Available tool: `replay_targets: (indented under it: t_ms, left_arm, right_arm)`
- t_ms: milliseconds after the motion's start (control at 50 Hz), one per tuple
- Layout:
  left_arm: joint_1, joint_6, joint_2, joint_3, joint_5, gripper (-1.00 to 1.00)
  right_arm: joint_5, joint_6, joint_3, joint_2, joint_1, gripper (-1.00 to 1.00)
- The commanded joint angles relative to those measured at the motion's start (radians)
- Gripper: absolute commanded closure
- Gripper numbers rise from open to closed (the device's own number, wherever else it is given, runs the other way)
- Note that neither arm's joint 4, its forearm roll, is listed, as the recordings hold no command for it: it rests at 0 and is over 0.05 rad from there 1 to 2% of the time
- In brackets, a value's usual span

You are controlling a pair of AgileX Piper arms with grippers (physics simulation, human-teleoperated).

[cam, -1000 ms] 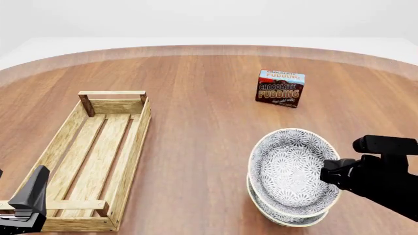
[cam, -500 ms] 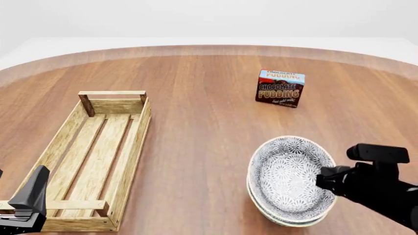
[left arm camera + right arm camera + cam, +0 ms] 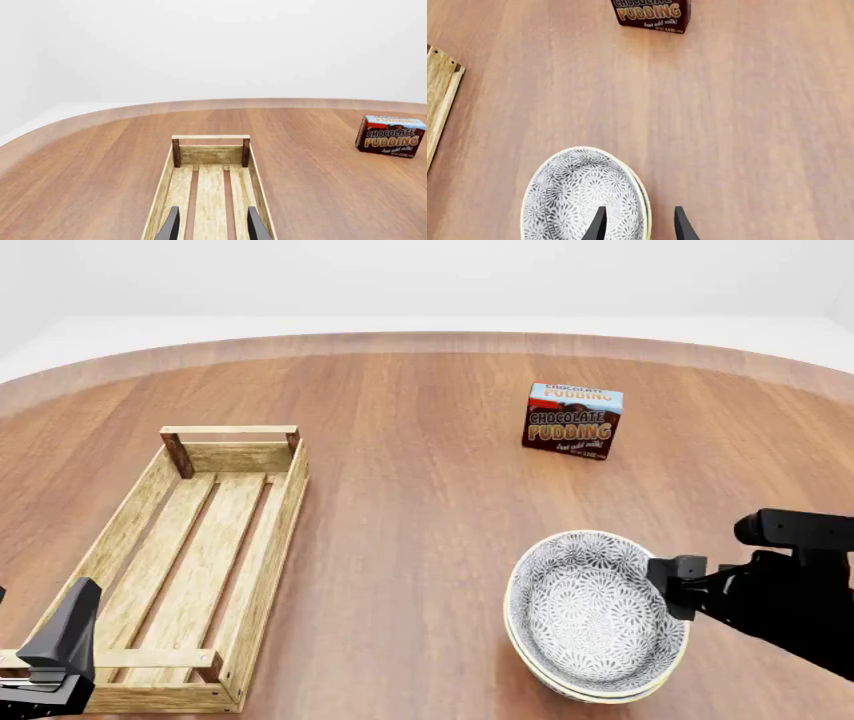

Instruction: Stack the left bowl on the right bowl and place them in the tray.

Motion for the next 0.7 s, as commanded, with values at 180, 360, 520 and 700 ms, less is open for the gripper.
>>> replay_targets:
  t_ms: [180, 360, 520, 700]
  left_arm:
    - [0.0, 0.0, 0.0, 0.0, 0.0, -1.0]
    - [0.0, 0.0, 0.0, 0.0, 0.0, -1.0]
    - [0.0, 0.0, 0.0, 0.0, 0.0, -1.0]
    - [0.0, 0.0, 0.0, 0.0, 0.0, -1.0]
  right_arm:
    - [0.323, -0.092, -0.163, -0.171, -0.067, -1.0]
    - [0.317, -0.041, -0.081, -0.206, -0.053, -1.0]
    - [0.243, 0.01, 0.005, -0.199, -0.045, -1.0]
    - [0.14, 0.049, 0.071, -0.16, -0.041, -1.0]
